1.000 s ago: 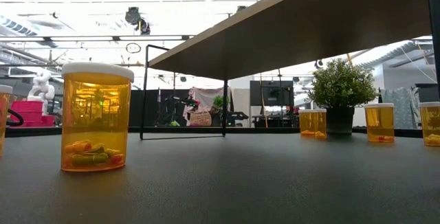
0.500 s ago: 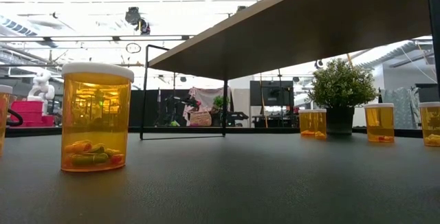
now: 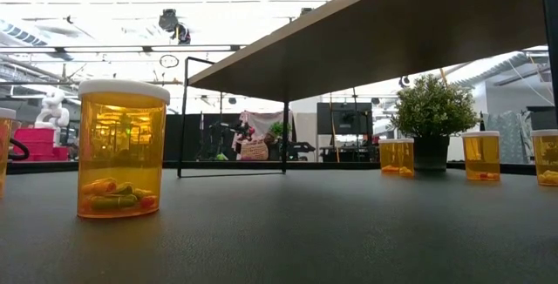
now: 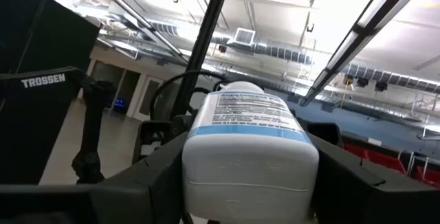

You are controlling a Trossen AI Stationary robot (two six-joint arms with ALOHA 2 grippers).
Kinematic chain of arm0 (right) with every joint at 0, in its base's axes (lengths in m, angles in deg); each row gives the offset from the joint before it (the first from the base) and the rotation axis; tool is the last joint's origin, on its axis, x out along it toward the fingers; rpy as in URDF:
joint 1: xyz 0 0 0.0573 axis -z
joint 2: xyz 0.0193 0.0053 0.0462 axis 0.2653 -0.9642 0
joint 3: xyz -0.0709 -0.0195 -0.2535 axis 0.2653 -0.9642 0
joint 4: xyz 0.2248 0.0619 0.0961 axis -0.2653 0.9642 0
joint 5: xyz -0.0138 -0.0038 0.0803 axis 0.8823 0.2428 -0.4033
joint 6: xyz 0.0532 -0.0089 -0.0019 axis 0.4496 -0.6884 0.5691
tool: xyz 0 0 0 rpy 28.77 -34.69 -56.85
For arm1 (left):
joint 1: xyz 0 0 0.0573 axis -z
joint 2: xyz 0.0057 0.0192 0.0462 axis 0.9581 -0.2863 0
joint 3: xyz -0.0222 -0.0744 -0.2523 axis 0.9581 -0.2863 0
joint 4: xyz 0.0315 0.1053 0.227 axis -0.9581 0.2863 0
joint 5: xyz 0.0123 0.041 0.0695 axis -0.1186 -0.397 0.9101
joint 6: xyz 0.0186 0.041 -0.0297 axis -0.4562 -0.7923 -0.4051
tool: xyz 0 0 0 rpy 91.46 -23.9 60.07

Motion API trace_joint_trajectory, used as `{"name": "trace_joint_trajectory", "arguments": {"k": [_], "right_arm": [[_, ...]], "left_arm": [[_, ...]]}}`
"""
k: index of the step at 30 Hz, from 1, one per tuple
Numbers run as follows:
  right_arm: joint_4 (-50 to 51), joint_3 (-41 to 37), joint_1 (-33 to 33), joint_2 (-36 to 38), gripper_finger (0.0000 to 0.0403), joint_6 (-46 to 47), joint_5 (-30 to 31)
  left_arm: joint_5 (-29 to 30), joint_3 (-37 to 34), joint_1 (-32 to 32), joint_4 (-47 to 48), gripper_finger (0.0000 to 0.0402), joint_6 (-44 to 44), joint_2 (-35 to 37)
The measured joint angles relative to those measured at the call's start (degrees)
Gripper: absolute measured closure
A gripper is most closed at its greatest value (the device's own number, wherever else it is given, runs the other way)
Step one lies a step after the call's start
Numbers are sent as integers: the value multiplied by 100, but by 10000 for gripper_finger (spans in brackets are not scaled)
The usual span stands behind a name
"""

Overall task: Pick and place medicine bottles onto shelf by color
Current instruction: Put the white pill bottle on the shelf aligned with the other white pill bottle

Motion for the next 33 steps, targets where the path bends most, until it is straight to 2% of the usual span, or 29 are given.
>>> {"name": "trace_joint_trajectory", "arguments": {"k": [5,10,14,18,24,29,33], "right_arm": [[380,7,2,159,117,162,225],[908,8,15,454,50,170,340],[1361,7,13,790,20,115,470],[2099,7,13,1210,15,-110,757],[3297,7,13,1913,22,-646,2110],[3840,7,15,2235,23,-1005,3023],[3959,4,15,2271,23,-1163,3466]], "left_arm": [[380,0,84,202,161,-3,18],[900,0,184,368,172,53,154],[1409,0,246,739,171,87,285],[2037,0,346,1492,166,470,634],[3026,-2,527,3408,171,1701,1274],[3198,0,469,4910,167,3144,1630],[3202,0,281,5862,167,4138,1648]]}}
